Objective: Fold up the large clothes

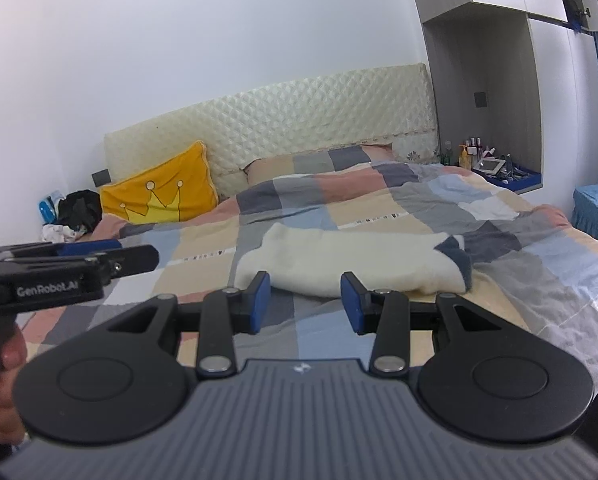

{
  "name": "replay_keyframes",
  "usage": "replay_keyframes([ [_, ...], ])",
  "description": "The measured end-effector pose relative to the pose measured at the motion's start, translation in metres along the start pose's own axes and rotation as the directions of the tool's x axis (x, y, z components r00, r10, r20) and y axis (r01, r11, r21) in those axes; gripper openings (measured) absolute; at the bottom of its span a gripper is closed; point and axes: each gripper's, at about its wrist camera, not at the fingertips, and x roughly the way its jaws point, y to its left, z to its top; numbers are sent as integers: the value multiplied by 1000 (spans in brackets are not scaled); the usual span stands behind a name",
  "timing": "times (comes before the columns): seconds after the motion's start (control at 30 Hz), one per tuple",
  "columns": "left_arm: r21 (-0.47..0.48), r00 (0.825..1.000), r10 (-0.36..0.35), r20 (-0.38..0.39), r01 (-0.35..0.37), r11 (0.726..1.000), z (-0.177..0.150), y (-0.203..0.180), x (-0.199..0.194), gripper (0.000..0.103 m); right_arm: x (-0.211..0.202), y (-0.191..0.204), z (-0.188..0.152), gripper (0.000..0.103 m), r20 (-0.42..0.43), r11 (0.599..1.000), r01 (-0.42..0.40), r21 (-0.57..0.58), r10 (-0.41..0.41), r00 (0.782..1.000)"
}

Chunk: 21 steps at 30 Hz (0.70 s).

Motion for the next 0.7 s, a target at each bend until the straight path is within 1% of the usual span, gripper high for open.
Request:
replay_keyframes([
  [0.1, -11, 1000, 13, 4, -13, 1000, -8, 6, 6, 63, 5, 0, -10, 43, -18, 1000, 4, 16, -3, 1000],
  [0.3, -28, 1000, 19, -6, -19, 999, -17, 15, 18, 64, 17, -5, -26, 43, -50, 999, 29, 35, -27, 998],
  [0.43, -44, 1000, 7, -25, -9, 999, -23, 19, 29, 65, 21, -4, -31, 43, -49, 998, 53, 22, -52, 997],
  [0.63, -51, 999, 10, -53, -12, 999, -33, 19, 42, 65, 28, -5, -36, 43, -57, 997, 72, -1, -72, 996],
  [0.7, -54, 998, 14, -57, -17, 998, -35, 20, 44, 65, 29, -2, -38, 43, -46, 995, 95, -28, -96, 994],
])
